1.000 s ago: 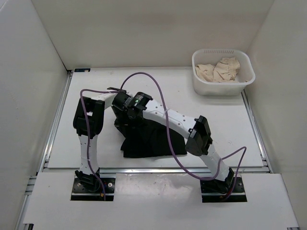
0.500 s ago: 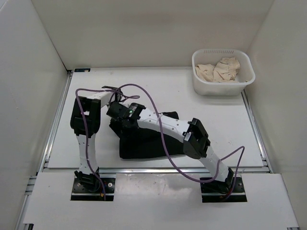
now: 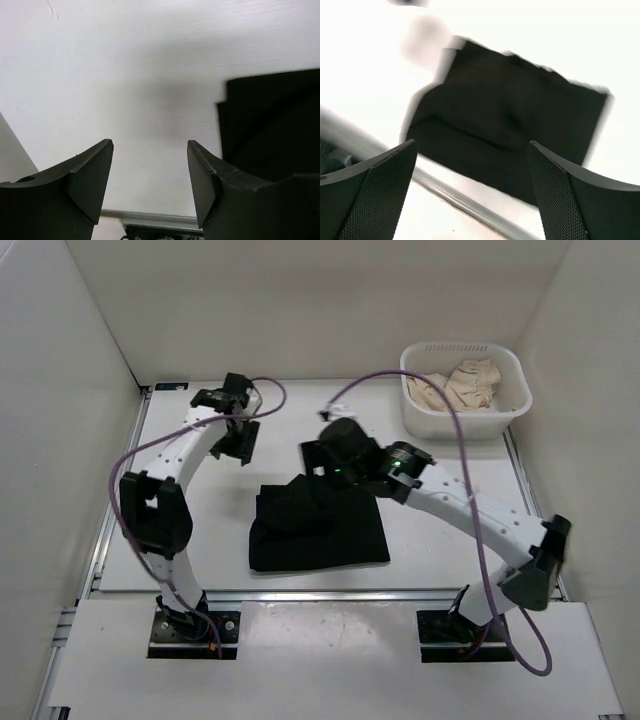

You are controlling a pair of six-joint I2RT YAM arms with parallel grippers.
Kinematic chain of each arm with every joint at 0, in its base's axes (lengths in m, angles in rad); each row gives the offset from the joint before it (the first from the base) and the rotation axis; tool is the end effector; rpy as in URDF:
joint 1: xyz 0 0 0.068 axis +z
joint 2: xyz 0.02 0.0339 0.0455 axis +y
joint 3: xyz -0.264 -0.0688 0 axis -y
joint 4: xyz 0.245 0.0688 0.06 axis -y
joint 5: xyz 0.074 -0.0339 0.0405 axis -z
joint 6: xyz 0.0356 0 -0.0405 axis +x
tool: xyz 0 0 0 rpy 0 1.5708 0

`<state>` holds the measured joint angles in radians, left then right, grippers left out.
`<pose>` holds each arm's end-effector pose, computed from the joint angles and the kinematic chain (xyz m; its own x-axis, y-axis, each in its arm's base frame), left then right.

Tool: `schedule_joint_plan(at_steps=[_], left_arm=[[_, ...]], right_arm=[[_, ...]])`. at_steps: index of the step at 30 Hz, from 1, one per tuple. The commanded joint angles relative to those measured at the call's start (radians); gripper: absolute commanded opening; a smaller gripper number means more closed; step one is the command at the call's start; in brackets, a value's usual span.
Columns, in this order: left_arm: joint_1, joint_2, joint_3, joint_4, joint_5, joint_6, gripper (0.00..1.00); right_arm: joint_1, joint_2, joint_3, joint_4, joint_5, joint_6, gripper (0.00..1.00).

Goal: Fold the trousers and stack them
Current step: Fold the trousers

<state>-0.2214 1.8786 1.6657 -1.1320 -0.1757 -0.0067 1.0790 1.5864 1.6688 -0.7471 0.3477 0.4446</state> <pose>0.3687 -0.0766 0.2657 -0.9520 0.2075 -0.2251 0.1716 0.9706 0.1689 0.1750 0.3010 0.3911 -0.5649 -0.1982 -0.8010 -0.5086 0.8481 0.1488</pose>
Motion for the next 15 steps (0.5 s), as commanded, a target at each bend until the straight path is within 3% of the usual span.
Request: schedule_joint_plan(at_steps=[1,3,4,7,10,15], left_arm=[[-0.200,-0.160,-0.041,0.055,-0.168,0.007,0.73],[-0.376,-0.229,-0.107,0.078,-0.182,0.007,0.77],[-0.433,-0.249,-0.176,0.089,-0.191,0.007,0.83],[-0.612,-0.250,-0.233,0.098,-0.162,0.007,0.86],[-0.726,-0.191,-0.215,0.098,-0.092,0.007,0.86],[-0.768,-0.107,-0.169,0.138,-0.065,0.007,0.82]], right_arm=[[-0.141,-0.103,-0.231,-0.081,0.064,0.288,0.93],[-0.253,-0.231,-0.475,0.010,-0.019,0.382,0.93],[-0.321,-0.268,-0.556,0.134,-0.129,0.397,0.93],[-0.411,-0.351,-0.787,0.279,-0.266,0.428,0.94],[-0.479,-0.378,-0.891,0.385,-0.358,0.428,0.94],[-0.514,-0.378,-0.972,0.417,-0.392,0.428,0.94]])
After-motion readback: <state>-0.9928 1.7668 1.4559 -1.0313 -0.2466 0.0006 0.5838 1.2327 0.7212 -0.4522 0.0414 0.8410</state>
